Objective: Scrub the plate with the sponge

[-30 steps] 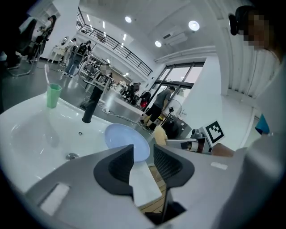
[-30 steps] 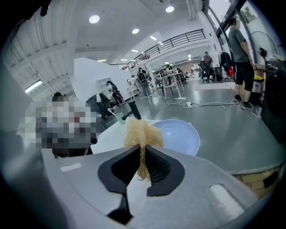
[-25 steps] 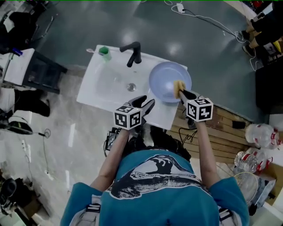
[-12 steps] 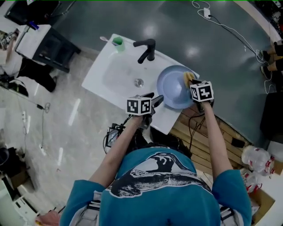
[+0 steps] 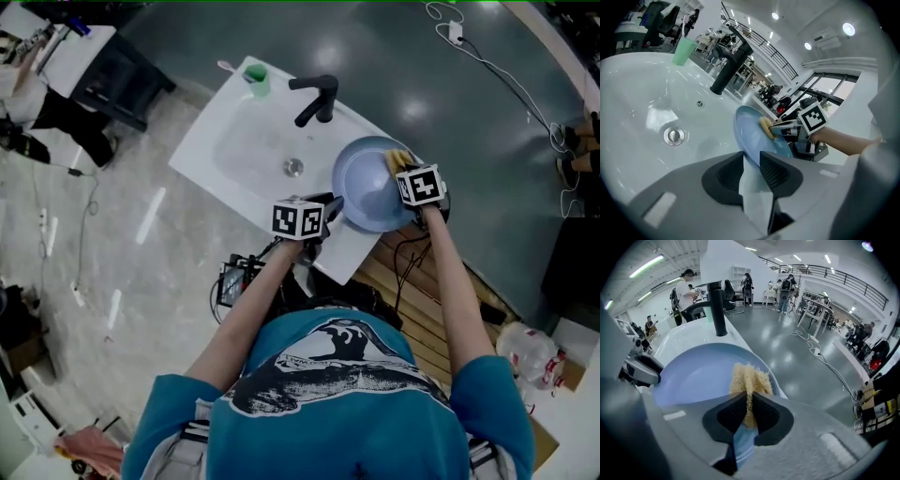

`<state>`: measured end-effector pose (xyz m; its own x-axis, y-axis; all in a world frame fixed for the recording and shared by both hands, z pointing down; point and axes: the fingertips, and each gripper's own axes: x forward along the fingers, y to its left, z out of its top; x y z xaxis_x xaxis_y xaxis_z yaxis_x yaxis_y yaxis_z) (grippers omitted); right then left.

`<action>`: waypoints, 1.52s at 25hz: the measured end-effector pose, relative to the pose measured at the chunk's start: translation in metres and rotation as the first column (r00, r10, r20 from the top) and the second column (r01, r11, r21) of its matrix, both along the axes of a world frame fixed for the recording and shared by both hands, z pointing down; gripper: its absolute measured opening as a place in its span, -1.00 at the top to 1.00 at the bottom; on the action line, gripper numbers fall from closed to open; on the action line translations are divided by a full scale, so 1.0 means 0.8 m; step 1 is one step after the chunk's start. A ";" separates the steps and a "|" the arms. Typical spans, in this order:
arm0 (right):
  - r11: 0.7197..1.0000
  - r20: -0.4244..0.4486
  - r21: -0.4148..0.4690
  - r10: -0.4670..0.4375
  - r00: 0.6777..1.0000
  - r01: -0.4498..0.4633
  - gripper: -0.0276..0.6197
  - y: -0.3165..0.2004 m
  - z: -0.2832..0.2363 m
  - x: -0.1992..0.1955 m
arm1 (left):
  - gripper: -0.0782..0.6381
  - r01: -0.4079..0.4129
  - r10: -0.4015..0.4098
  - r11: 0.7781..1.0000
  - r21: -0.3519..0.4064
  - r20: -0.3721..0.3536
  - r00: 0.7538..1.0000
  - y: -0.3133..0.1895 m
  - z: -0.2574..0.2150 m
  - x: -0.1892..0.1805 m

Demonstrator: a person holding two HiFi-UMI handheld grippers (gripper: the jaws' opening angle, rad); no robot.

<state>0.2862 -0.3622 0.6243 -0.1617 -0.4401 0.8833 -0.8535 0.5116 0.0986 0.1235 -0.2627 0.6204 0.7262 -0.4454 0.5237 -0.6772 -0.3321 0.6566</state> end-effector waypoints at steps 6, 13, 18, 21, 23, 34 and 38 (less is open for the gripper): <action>0.997 -0.030 -0.007 -0.076 0.997 0.076 0.81 -0.020 0.004 -0.027 | 0.45 -0.004 0.004 1.000 0.000 -0.003 1.000 -0.002 0.002 0.002; 0.983 0.013 0.017 -0.182 0.983 0.182 0.81 -0.009 0.002 -0.098 | 0.47 0.043 -0.045 0.998 -0.037 -0.042 0.998 -0.001 0.002 0.000; 0.949 0.111 -0.028 -0.308 0.945 0.313 0.81 0.036 0.003 -0.148 | 0.50 0.085 -0.090 0.993 -0.076 -0.065 0.994 -0.003 0.004 0.000; 0.930 0.161 -0.083 -0.342 0.926 0.358 0.81 0.067 0.002 -0.157 | 0.53 0.121 -0.131 0.987 -0.109 -0.087 0.988 -0.006 0.002 -0.001; 0.920 0.181 -0.112 -0.352 0.918 0.375 0.81 0.085 0.002 -0.156 | 0.55 0.139 -0.149 0.984 -0.115 -0.085 0.985 -0.010 0.002 -0.001; 0.872 0.243 -0.247 -0.366 0.898 0.422 0.81 0.145 0.005 -0.122 | 0.60 0.152 -0.153 0.987 -0.055 -0.019 0.988 -0.023 0.001 0.003; 0.809 0.199 -0.323 -0.449 0.871 0.491 0.81 0.175 0.007 -0.094 | 0.61 0.132 -0.132 0.990 -0.045 0.004 0.991 -0.027 0.000 0.005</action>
